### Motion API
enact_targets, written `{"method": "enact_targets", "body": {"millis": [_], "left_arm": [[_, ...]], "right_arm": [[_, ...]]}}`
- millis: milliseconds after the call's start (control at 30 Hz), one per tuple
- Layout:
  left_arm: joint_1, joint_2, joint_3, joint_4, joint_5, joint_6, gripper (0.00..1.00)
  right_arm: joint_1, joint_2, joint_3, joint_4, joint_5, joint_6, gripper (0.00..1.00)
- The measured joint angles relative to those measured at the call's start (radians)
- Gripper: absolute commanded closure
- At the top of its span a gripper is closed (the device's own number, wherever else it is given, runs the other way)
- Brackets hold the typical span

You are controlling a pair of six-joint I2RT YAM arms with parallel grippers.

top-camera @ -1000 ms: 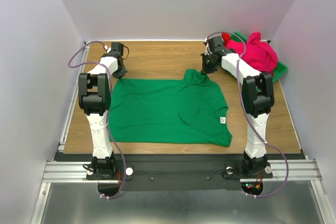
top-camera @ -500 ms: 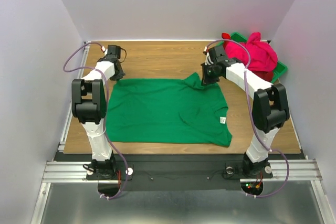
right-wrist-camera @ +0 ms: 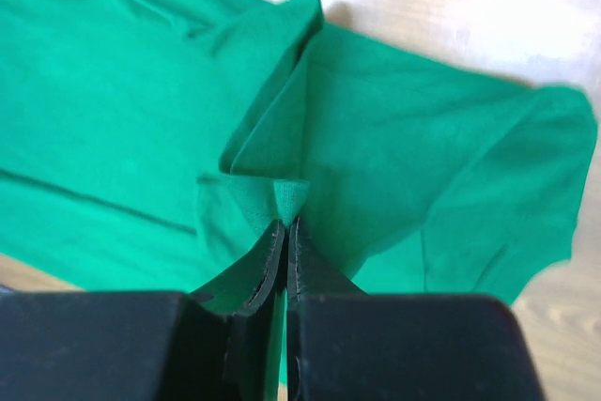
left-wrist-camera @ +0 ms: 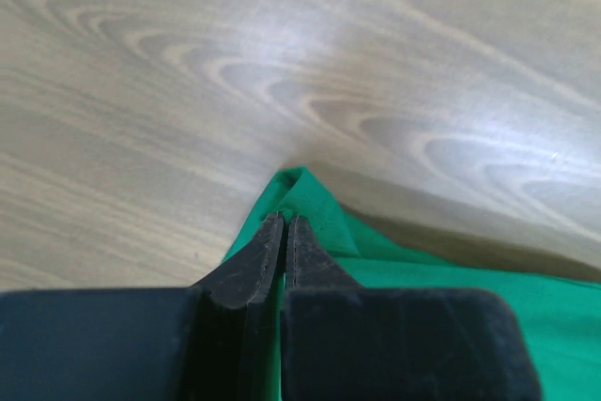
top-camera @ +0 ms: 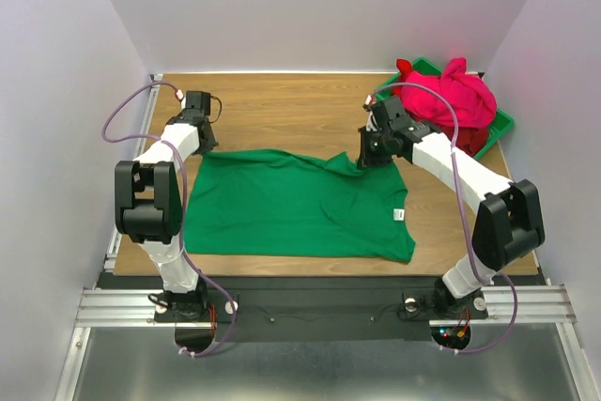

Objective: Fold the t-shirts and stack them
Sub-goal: Fold the tshirt

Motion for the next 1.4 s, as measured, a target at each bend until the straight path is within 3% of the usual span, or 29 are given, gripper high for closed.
{"method": "enact_targets", "body": {"millis": [533,1200,1267,1300,1367,1400], "left_arm": [[0.000,-0.138,-0.127,0.007,-0.035,0.010,1.00],[0.000,-0.262,-0.232,-0.056,-0.048,-0.014,0.99],[0.000,-0.282,-0.250,-0.067,-0.040,-0.017,0.87],[0.000,-0.293,-0.258,-0.074,-0.034,-0.018,0.62],[0.000,-0.317,-0.273,-0.095,-0.022,-0.021,0.31],[0.000,-0.331,-0.279,-0.105,-0.015,-0.019,0.26]], "right_arm": [[0.017,-0.168,-0.103,-0.165,0.074,0.109,1.00],[0.027,-0.201,-0.140,-0.285,0.076,0.146,1.00],[0.029,-0.212,-0.150,-0.291,0.079,0.148,1.00],[0.030,-0.217,-0.155,-0.302,0.082,0.151,1.00],[0.030,-0.220,-0.165,-0.315,0.086,0.154,0.97],[0.030,-0.220,-0.169,-0.321,0.086,0.155,0.91]]}}
